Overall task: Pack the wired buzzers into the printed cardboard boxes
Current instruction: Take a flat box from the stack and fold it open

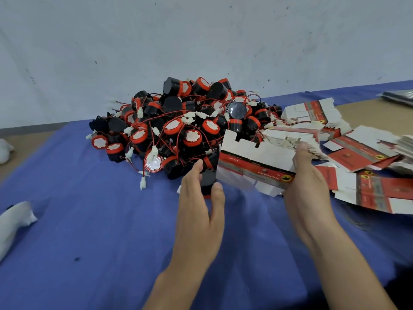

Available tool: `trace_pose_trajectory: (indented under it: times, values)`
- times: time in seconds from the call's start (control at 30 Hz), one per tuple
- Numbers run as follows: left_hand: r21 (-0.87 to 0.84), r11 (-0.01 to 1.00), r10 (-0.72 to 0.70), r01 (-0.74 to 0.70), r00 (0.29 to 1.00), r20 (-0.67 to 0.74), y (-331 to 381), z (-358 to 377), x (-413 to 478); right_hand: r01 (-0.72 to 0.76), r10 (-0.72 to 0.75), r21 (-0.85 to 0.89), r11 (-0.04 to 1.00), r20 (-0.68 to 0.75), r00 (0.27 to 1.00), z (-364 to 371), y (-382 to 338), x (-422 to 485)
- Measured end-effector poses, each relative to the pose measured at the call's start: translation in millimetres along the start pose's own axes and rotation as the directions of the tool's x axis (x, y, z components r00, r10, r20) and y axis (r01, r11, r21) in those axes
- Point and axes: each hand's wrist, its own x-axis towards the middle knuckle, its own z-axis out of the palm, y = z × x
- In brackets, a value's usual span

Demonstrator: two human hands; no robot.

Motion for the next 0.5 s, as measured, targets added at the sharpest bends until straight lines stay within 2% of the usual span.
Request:
trace_pose_trajectory:
  times: [0.1, 0.17, 0.27, 0.37, 0.43, 0.5]
  values:
    - [-0.025, 0.999, 0.019, -0.019, 0.999, 0.026, 5, 0, -1, -0.03, 0.022, 0.1, 0.995, 0.073, 0.997, 1, -2, 0]
    - [-0.033, 0.999, 0.043, -0.042, 0.999, 0.03, 10, 0, -2, -0.052, 0.045, 0.061, 0.997, 0.12, 0.992, 4, 1, -2]
    - [-0.025, 0.999, 0.039, -0.039, 0.999, -0.007, 12, -3, -1, -0.055, 0.056, -0.014, 0.998, 0.113, 0.992, 12, 9, -8]
    - [-0.013, 0.999, 0.038, -0.038, 0.999, -0.035, 10, -6, -2, 0.115, -0.104, -0.103, 0.988, 0.106, 0.989, 20, 13, -16]
    - [-0.009, 0.999, 0.031, -0.031, 0.999, -0.032, 11, -8, -3, 0.213, -0.192, -0.131, 0.968, 0.156, 0.969, 27, 14, -25]
    - [-0.012, 1.0, 0.027, -0.027, 0.999, -0.023, 13, -10, -4, 0.254, -0.22, -0.131, 0.958, 0.228, 0.949, 33, 17, -31]
